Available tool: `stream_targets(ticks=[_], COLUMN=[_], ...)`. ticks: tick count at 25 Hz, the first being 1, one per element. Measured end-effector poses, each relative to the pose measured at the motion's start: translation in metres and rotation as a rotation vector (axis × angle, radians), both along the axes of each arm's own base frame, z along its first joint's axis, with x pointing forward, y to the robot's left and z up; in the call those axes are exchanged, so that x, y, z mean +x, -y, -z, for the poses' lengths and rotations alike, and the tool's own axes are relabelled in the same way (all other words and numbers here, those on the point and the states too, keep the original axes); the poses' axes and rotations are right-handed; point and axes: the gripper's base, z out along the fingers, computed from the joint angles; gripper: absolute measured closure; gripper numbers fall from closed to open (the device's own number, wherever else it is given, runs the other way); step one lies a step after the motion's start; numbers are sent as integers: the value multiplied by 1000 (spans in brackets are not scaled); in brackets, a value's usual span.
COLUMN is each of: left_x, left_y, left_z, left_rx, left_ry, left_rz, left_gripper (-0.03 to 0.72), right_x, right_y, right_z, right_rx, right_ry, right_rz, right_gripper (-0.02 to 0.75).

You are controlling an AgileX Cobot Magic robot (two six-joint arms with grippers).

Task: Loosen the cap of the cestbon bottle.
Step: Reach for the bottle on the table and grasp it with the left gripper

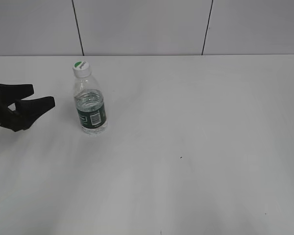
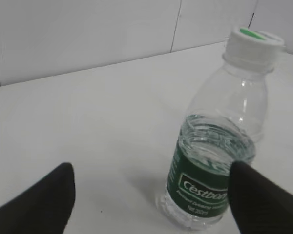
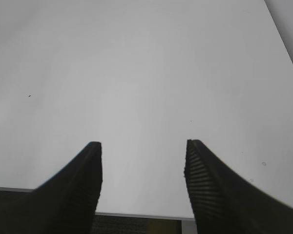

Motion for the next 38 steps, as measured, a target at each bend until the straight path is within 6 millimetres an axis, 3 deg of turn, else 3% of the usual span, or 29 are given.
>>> stream_targets(ticks=[4, 15, 25, 38], left_x=[6, 39, 64, 81], left_y=[0, 3, 26, 57], left_z=[8, 24, 29, 44], left_rx=[7, 74, 75, 58], left_ry=[-3, 3, -17, -45], left_rz=[9, 281, 415, 503], left_gripper=[112, 115, 92, 76], right_x=[0, 0, 0, 0], right_y=[0, 0, 0, 0], right_z=[0, 0, 0, 0], right_rx=[0, 0, 0, 0], right_ry=[0, 0, 0, 1], right_rz=[0, 0, 0, 0], right_gripper=[318, 318, 318, 318])
